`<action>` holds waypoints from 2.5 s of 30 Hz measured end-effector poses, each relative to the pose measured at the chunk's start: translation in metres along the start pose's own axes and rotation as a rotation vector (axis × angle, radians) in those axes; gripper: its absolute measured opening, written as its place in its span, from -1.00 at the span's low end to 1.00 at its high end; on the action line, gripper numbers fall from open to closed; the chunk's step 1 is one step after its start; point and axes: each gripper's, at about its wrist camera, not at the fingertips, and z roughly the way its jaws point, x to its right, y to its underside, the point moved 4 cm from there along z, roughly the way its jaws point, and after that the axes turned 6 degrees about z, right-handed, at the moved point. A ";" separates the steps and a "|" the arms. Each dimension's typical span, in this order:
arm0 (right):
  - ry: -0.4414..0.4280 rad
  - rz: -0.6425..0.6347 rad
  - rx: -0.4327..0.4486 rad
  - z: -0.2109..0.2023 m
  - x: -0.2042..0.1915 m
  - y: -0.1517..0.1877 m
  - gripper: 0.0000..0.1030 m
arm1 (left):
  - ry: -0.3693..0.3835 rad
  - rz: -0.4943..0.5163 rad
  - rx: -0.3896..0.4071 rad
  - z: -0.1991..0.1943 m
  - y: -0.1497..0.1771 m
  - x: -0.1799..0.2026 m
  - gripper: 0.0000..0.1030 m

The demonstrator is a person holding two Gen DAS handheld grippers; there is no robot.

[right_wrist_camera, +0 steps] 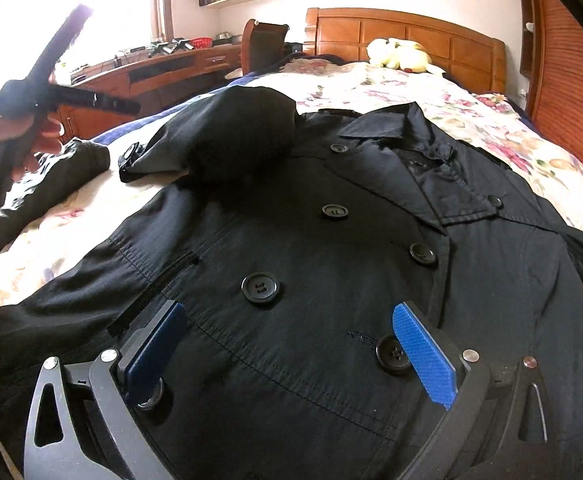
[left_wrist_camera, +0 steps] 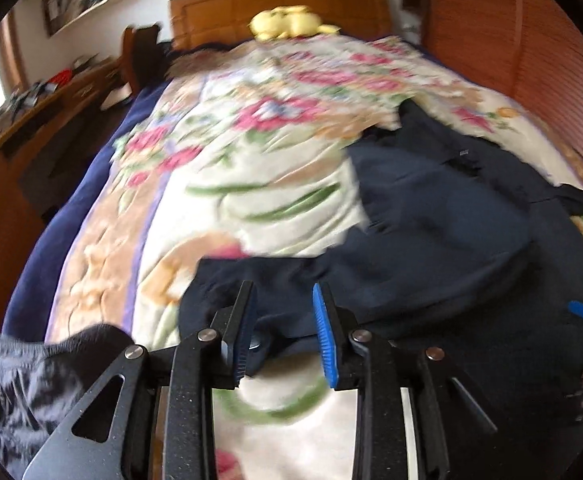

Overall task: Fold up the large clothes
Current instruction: 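Lift the grasped sleeve with the left gripper and fold it across the coat front, then lay the sleeve on the coat body and open the left gripper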

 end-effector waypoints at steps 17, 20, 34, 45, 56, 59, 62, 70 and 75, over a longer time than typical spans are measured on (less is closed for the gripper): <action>0.003 -0.005 -0.003 0.000 -0.002 0.001 0.99 | -0.084 -0.138 -0.132 0.089 0.048 -0.052 -0.40; 0.004 -0.005 -0.003 0.000 -0.002 0.001 0.99 | -0.107 -0.117 -0.127 0.090 0.047 -0.050 -0.40; 0.006 -0.014 0.000 -0.001 -0.004 0.001 0.99 | -0.070 -0.127 -0.185 0.086 0.053 -0.050 -0.54; 0.002 -0.011 0.007 -0.003 -0.003 0.001 0.99 | 0.029 -0.069 -0.061 0.015 0.027 -0.002 -0.87; -0.023 0.094 0.034 -0.013 0.023 -0.002 0.99 | 0.215 0.098 0.183 -0.091 -0.063 0.134 -0.87; -0.020 0.108 0.042 -0.018 0.030 -0.002 0.99 | 0.254 0.131 0.221 -0.110 -0.071 0.163 -0.87; -0.017 0.120 0.047 -0.020 0.035 -0.002 0.99 | 0.277 0.130 0.227 -0.115 -0.071 0.176 -0.87; 0.002 0.128 0.028 -0.015 0.032 0.001 0.99 | 0.250 0.123 0.224 -0.115 -0.033 0.171 -0.76; 0.022 0.122 0.007 -0.009 0.029 0.002 0.99 | 0.260 0.086 0.213 -0.118 0.001 0.150 -0.48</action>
